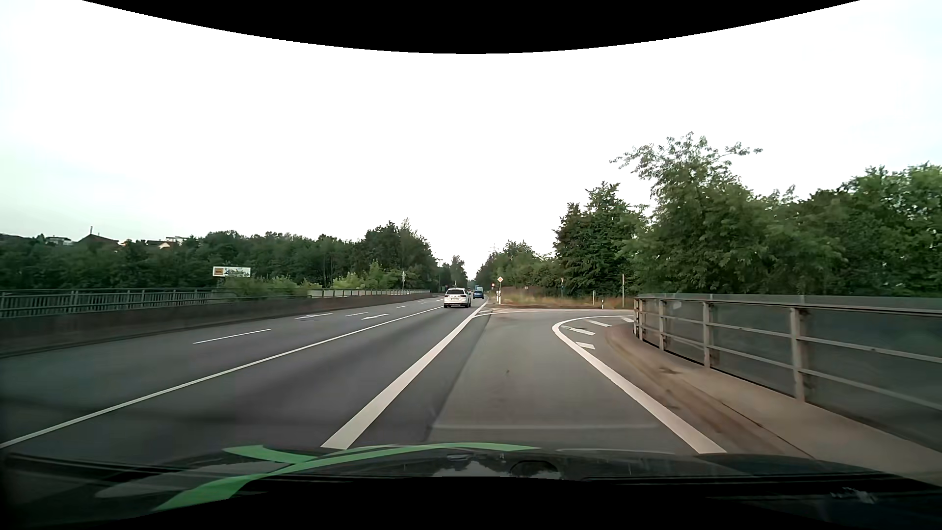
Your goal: Follow the waypoints while adhering to traffic rules and regulations
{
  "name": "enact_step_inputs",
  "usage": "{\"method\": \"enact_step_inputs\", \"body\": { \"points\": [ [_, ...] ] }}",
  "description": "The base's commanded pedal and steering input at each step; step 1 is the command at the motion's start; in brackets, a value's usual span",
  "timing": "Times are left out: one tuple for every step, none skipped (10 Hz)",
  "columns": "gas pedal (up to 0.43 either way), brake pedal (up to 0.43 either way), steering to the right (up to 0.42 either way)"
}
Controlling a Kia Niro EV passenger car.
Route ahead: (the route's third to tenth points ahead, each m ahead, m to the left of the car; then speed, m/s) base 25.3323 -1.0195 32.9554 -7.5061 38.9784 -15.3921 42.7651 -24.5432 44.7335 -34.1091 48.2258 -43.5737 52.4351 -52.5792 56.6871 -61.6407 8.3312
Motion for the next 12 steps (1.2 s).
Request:
{"method": "enact_step_inputs", "body": {
  "points": [
    [0.13, 0.0, -0.002],
    [0.13, 0.0, -0.002],
    [0.118, 0.0, -0.001],
    [0.118, 0.0, -0.002],
    [0.118, 0.0, 0.0],
    [0.118, 0.0, 0.005],
    [0.11, 0.0, 0.011],
    [0.098, 0.0, 0.018],
    [0.098, 0.0, 0.024],
    [0.098, 0.0, 0.03],
    [0.098, 0.0, 0.038],
    [0.087, 0.0, 0.043]
  ]
}}
